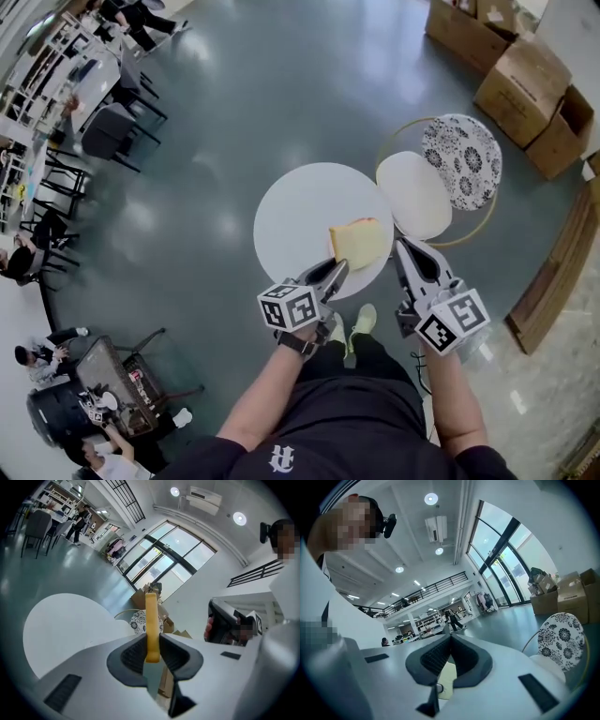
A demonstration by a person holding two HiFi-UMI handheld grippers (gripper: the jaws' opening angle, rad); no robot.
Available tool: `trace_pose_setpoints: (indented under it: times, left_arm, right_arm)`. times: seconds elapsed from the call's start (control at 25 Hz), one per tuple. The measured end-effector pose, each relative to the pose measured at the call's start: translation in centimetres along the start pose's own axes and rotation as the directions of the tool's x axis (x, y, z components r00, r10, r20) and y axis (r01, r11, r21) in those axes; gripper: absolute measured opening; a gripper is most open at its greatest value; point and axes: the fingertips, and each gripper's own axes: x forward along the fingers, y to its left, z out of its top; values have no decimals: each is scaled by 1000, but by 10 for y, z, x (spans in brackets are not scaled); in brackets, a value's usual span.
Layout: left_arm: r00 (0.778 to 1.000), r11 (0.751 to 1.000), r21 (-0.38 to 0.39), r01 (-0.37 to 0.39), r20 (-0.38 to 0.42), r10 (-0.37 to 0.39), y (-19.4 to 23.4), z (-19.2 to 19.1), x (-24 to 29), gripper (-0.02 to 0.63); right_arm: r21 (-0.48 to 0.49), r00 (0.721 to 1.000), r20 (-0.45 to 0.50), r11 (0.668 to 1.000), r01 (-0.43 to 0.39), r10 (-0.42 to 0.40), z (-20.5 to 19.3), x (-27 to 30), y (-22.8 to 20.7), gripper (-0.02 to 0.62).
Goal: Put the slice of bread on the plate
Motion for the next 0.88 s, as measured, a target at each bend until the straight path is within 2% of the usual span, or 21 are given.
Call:
trace_pose_setpoints:
  times: [0.28,0.56,0.88]
  left_arm:
    - [997,1000,-12,-7,-76,6,49,-29,28,84]
    - [995,1000,-17,-11,-98,10,88,-52,51,84]
    - [990,998,-57,-33,-136,25,132,-80,74,84]
  right_arm:
    - [-7,999,-23,999,44,-44,-45,15,-22,6]
    - [-6,998,-12,998,65,-65,-81,23,-47,6]
    - [-2,998,-4,998,59,-59,-112,40,-71,6]
